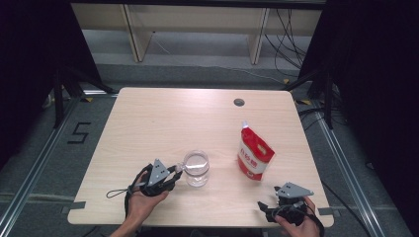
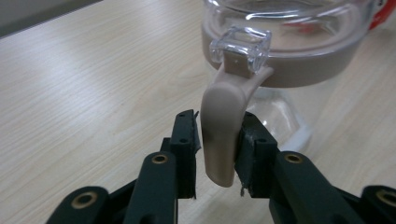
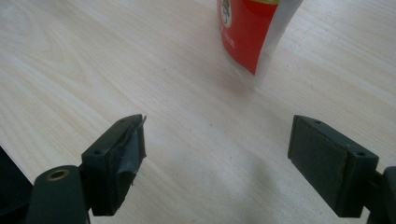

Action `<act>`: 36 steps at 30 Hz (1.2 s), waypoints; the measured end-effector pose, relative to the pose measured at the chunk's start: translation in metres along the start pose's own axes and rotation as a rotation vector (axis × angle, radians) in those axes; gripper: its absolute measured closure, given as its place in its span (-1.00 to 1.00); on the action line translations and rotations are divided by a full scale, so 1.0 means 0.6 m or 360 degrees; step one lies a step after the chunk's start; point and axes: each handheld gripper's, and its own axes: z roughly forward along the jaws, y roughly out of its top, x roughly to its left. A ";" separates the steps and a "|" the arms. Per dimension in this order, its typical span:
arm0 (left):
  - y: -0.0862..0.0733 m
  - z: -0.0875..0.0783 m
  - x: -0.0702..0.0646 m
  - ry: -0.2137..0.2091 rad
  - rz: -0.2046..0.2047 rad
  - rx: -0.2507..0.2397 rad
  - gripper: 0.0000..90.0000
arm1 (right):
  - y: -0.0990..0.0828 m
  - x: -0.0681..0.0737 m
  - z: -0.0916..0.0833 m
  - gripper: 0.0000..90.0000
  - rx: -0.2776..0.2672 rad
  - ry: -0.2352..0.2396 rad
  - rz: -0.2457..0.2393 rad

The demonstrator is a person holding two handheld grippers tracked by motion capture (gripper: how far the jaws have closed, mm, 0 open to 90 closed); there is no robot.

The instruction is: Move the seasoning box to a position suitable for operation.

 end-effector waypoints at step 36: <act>-0.001 -0.006 -0.041 -0.0394 0.0093 -0.0011 0.66 | 0.003 0.003 0.001 -0.55 -0.0003 0.0014 0.0010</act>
